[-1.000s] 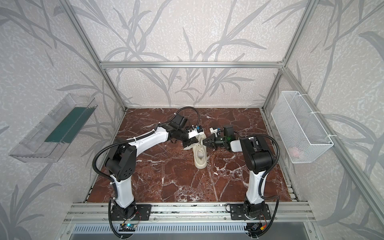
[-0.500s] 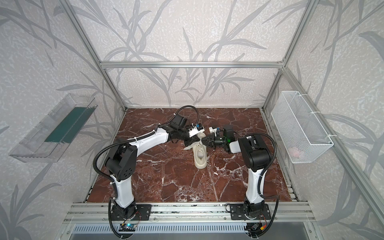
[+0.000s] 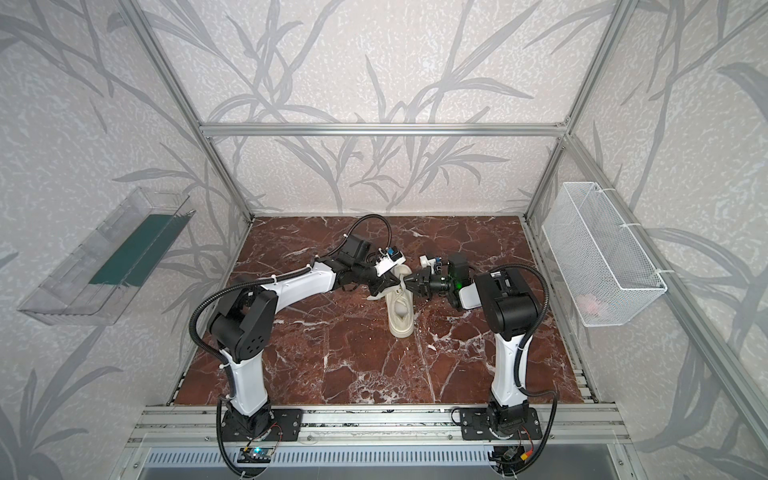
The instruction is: Tie the shoes
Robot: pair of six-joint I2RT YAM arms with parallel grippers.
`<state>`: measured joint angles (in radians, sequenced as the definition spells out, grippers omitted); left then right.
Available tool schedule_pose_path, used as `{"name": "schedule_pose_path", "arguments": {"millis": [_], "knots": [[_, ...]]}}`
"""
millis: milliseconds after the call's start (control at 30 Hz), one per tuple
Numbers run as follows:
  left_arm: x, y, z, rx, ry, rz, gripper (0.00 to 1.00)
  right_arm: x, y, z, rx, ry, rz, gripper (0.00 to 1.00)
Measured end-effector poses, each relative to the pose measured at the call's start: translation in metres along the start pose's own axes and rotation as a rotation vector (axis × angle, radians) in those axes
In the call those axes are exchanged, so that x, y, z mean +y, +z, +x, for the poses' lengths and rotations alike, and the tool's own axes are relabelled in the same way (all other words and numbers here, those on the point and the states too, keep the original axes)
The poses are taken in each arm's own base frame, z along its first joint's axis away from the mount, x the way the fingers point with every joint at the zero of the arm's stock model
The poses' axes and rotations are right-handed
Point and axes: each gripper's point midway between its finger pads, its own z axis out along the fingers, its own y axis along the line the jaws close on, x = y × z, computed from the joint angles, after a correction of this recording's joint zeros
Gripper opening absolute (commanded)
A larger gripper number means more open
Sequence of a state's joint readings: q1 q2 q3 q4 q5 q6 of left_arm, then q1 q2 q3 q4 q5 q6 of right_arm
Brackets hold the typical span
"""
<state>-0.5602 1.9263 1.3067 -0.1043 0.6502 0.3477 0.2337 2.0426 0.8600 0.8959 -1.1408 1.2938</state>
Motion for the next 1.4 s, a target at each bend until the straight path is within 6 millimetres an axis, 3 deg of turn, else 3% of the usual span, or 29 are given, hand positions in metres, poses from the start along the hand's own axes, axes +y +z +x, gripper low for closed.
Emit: {"name": "schedule_pose_path", "arguments": {"millis": [367,767,1067,1233,1400], "knots": [[0.014,-0.002,-0.002,-0.067,-0.109,-0.036,0.0,0.004,0.002,0.007,0.017,-0.008,-0.021,0.23],[0.013,0.0,-0.003,-0.114,-0.186,-0.02,0.0,0.008,0.006,0.011,0.033,-0.026,-0.035,0.22],[0.013,0.001,0.005,-0.115,-0.223,-0.021,0.0,0.004,0.007,0.011,0.037,-0.014,-0.038,0.0],[0.013,0.001,0.005,-0.115,-0.225,-0.022,0.0,0.003,0.007,0.011,0.038,-0.015,-0.037,0.0],[0.016,0.0,0.007,-0.109,-0.236,-0.03,0.24,0.002,0.007,0.012,0.041,-0.037,-0.031,0.0]]}}
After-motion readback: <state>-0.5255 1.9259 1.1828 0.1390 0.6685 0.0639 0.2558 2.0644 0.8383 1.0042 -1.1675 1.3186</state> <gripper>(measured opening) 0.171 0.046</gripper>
